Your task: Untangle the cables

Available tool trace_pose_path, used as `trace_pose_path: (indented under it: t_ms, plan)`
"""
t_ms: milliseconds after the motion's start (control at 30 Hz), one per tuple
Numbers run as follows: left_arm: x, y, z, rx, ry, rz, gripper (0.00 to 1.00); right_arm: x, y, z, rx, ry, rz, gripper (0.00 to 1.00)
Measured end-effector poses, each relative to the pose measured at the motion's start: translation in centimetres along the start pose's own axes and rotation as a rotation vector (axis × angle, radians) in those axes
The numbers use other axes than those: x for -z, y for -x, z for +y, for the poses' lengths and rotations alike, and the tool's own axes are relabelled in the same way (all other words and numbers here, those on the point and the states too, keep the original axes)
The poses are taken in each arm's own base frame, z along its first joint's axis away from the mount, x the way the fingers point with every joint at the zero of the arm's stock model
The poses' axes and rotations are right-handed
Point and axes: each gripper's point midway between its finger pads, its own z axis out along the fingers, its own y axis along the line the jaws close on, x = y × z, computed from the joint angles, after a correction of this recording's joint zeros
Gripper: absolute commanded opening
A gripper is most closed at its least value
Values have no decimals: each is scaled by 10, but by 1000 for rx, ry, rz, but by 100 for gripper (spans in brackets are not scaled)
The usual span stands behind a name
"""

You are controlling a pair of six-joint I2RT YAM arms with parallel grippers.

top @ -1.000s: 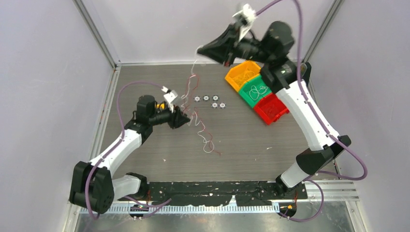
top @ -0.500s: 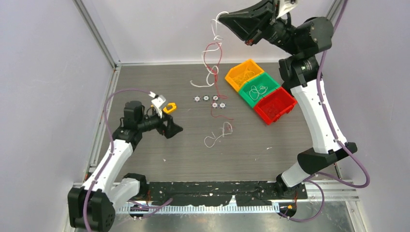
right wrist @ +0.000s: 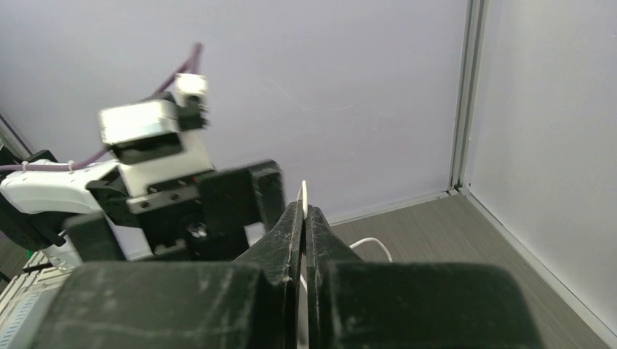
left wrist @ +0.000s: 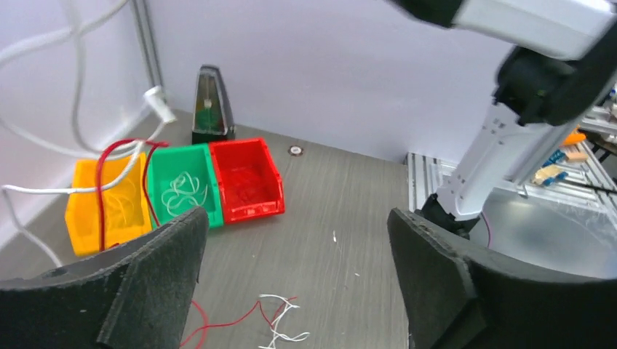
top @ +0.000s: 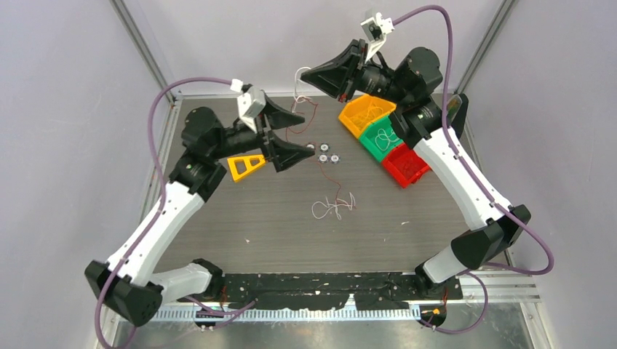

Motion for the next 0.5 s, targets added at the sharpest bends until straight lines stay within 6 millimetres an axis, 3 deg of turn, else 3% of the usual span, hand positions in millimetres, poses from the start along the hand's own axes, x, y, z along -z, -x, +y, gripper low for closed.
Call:
trace_pose_path:
  t_ms: [67, 133, 267, 367, 500]
  plan:
    - [-10, -14, 15, 64, 32, 19, 60, 0, 1, 4, 12, 1, -4, 6]
    - [-14, -25, 33, 94, 98, 33, 48, 1, 4, 9, 28, 1, -12, 5]
    - [-10, -19, 43, 25, 161, 19, 57, 4, 7, 19, 54, 8, -15, 6]
    - [-2, -1, 28, -66, 147, -11, 61, 7, 4, 23, 68, 4, -12, 5]
    - [16, 35, 7, -225, 166, -82, 56, 8, -3, 21, 66, -7, 3, 5]
